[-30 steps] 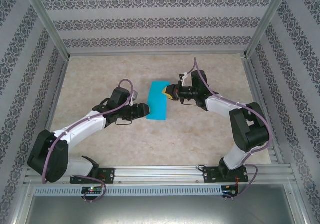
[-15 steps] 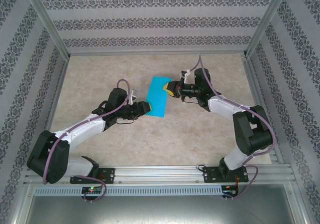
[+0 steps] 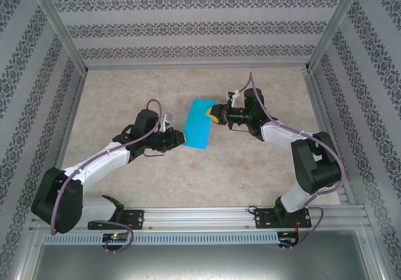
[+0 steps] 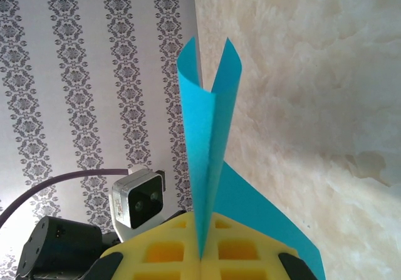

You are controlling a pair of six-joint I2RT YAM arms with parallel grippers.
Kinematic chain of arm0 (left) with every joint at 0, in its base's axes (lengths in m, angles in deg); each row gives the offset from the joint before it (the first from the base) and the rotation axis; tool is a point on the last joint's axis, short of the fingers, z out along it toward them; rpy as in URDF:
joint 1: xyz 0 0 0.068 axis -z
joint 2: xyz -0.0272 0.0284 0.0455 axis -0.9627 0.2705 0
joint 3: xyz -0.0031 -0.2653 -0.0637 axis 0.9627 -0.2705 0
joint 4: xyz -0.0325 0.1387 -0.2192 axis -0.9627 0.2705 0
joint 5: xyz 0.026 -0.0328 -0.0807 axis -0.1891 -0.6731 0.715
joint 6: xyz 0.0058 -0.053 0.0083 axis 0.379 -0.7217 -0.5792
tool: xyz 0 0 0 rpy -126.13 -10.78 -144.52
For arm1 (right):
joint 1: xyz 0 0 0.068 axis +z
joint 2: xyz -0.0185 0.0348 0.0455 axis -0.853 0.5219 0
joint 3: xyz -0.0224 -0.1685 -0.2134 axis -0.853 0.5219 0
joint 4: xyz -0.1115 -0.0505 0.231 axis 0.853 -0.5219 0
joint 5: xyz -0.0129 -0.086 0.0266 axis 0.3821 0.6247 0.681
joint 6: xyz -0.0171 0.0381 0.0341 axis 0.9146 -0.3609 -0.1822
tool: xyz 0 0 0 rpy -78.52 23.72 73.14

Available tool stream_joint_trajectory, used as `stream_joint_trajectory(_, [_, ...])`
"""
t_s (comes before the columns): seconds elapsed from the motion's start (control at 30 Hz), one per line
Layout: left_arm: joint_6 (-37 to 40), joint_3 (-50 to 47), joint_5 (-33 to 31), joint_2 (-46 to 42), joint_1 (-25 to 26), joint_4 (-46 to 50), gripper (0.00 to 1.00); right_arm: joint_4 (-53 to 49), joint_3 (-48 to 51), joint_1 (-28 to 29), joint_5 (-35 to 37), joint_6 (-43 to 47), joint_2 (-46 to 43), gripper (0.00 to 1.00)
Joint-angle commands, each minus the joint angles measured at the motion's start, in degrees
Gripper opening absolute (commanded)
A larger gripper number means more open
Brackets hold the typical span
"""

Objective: Fold a paper plane with a square sheet of paper (pick it up from the middle)
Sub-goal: Fold the triangle a second time at the center of the table.

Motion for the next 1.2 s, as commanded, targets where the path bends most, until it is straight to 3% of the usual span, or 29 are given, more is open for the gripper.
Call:
stream_joint_trajectory(0.0, [2.34, 2.50, 0.15, 0.65, -0.55, 3.22, 0.13, 3.05, 0.78, -0.33, -1.03, -0.15, 0.68, 0.00])
stream_joint_trajectory(0.2, [4.09, 5.23, 1.33, 4.58, 0.76, 5.78, 0.04, 4.11, 1.85, 0.05, -0.86, 0.12, 1.87, 0.01])
stream_joint_trajectory(0.5, [5.41, 8.25, 2.63, 11.41, 2.53, 5.94, 0.04, 2.97, 3.86, -0.03, -0.32, 3.82, 5.17, 0.01])
stream_joint_trajectory(1.17, [4.70, 14.47, 4.16, 25.93, 5.35, 2.57, 0.04, -15.71, -3.36, -2.98, 1.53, 24.87, 16.27, 0.09])
